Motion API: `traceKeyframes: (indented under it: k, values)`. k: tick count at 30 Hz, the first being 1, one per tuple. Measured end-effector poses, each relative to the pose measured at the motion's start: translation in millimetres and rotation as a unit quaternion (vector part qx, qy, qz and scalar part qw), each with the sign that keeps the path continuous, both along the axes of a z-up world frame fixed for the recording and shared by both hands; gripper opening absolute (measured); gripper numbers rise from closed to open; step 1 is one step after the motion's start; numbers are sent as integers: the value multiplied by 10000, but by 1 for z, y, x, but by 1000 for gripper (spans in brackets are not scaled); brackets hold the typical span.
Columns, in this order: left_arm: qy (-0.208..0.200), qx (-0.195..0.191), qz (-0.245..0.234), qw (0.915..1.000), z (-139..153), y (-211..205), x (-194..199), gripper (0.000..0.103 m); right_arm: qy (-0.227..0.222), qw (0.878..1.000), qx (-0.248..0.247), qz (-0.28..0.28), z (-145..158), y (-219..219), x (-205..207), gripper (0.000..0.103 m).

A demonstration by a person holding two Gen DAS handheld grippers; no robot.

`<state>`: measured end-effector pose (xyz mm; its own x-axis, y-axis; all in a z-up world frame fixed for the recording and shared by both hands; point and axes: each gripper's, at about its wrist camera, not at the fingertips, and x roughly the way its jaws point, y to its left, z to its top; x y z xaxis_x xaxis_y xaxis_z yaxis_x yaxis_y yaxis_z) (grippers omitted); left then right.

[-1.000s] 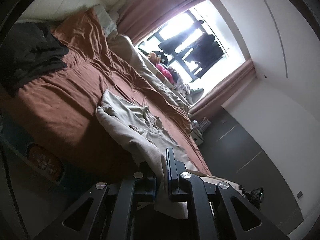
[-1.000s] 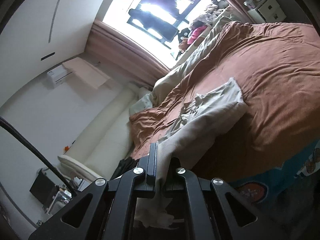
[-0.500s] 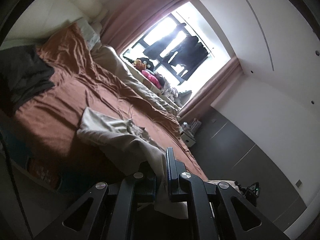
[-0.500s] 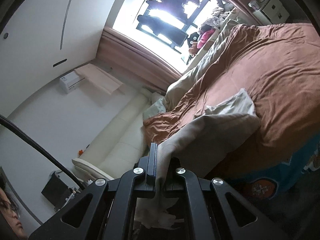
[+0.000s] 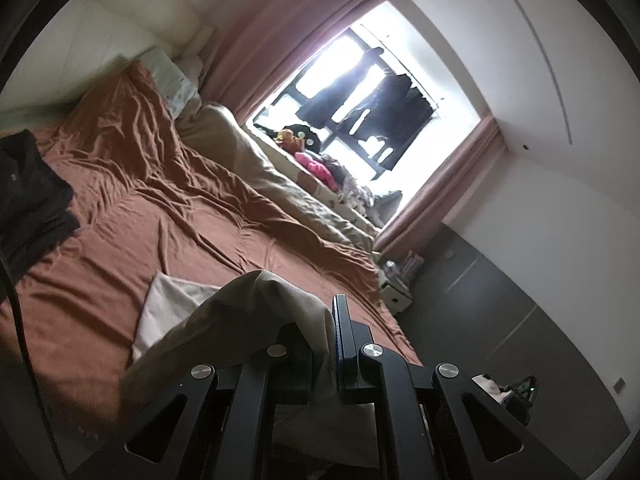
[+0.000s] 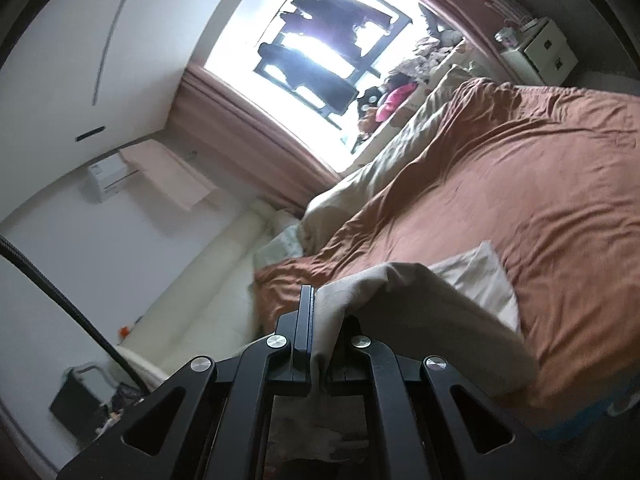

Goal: Fold large clothes

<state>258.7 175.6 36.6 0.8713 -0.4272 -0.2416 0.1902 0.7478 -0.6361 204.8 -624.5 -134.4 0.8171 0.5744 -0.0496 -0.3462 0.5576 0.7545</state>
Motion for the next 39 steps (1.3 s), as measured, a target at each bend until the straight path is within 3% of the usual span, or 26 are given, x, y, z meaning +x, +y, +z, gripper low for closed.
traceKeyframes:
  k: [9,18,26,28,29,31,32,33,34,35,36,39]
  values:
    - [472,67,206,9987,-30,5,95,8,651,9974,-9,-301,-10,27,90,1]
    - [1004,166,271,9944,-75,6,176,8,1240,9906,-215,-542,-10,54,137,1]
    - [1856,211,339,9818,-137,6,239,9,1806,9817,-250,-551,-28,74,167,5]
    - [1990,259,308,9792,-149,5,251,12,1933,9794,-225,-534,-32,77,174,6]
    - [2045,253,274,9782,-155,5,257,20,1991,9783,-217,-533,-34,78,178,6]
    - [2107,136,164,9773,-165,6,267,49,2089,9765,-171,-513,-35,77,184,8]
    - [2095,37,103,9778,-169,5,271,72,2106,9759,-190,-539,-33,78,185,15]
    - [2044,-33,29,9789,-170,3,274,88,2113,9755,-215,-579,-30,75,189,21]
    - [2004,-50,-33,9797,-170,1,275,92,2118,9748,-281,-642,-26,75,191,45]
    - [1930,-58,-139,9811,-169,-3,277,95,2097,9747,-324,-695,-22,75,191,79]
    - [1870,-38,-230,9821,-167,-7,278,96,2006,9763,-337,-744,-16,75,189,87]
    - [1851,340,-283,9817,-160,-16,277,96,1867,9783,-603,-673,3,85,185,88]
